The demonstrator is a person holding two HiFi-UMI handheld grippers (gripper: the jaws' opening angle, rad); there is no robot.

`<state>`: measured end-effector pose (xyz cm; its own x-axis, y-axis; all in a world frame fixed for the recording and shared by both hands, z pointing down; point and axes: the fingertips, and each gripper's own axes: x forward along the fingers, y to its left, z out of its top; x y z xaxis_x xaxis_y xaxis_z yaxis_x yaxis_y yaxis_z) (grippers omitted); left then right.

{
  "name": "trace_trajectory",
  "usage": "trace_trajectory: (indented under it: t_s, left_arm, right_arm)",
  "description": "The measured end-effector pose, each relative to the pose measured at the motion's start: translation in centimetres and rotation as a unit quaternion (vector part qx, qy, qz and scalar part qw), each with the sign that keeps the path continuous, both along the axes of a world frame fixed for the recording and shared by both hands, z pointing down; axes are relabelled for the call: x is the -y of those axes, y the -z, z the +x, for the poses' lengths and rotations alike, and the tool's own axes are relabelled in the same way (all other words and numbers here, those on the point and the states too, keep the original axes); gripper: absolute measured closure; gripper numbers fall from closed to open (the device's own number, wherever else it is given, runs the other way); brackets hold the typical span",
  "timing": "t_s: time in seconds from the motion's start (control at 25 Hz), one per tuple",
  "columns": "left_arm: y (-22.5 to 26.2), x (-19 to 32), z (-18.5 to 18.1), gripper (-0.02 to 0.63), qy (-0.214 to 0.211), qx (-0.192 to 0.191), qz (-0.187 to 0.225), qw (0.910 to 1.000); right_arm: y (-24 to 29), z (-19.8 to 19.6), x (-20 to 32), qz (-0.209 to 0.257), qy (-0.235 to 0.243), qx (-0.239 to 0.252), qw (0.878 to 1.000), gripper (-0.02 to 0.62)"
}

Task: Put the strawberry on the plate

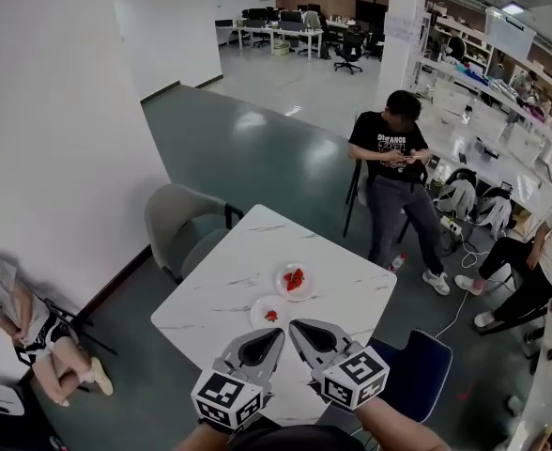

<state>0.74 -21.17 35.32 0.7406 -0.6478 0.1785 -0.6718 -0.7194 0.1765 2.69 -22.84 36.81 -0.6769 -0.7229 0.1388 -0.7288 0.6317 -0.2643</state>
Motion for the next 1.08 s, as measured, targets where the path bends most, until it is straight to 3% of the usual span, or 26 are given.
trace_trajectory:
  t_s: [0.32, 1.08]
  left_arm:
    - [2.2, -1.6, -0.1, 0.595, 0.011, -0.006, 0.031, 0.9994]
    - [2.1, -2.7, -0.5, 0.595, 0.023, -0.011, 0.042, 0.9988]
  right_arm:
    - [2.6, -0.1, -1.5, 0.038, 0.006, -0.005, 0.999, 0.594]
    - [2.8, -0.3, -2.6, 0.058, 0.005, -0.018, 0.998, 0.594]
